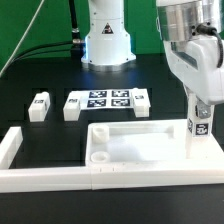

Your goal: Assemble desk

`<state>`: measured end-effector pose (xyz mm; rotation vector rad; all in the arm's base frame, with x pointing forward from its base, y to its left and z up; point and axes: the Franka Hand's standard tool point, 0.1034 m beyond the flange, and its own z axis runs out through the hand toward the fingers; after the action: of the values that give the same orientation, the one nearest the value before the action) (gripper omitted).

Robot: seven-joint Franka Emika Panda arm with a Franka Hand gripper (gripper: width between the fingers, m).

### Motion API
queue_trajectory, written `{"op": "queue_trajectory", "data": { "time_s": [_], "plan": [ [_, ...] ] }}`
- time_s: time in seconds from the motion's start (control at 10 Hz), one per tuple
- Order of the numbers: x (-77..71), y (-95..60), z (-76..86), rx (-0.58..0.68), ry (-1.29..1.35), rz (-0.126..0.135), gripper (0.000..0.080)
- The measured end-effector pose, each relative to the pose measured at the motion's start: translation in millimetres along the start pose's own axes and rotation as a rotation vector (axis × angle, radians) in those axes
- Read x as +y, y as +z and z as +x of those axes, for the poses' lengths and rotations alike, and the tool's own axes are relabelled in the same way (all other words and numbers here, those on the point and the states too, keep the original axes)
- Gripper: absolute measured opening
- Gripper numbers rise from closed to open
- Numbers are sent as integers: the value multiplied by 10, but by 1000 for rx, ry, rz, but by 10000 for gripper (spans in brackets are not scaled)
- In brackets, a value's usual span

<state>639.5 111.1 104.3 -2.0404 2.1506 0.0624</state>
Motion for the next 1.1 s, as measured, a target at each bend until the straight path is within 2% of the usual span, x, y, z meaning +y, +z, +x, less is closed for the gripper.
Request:
{"op": "queue_trajectory", "data": {
  "time_s": [0.7, 1.1],
  "plan": [
    [-31, -3, 67, -27, 290, 4, 289],
    [-34, -2, 69, -23, 328, 7, 289]
  ]
}}
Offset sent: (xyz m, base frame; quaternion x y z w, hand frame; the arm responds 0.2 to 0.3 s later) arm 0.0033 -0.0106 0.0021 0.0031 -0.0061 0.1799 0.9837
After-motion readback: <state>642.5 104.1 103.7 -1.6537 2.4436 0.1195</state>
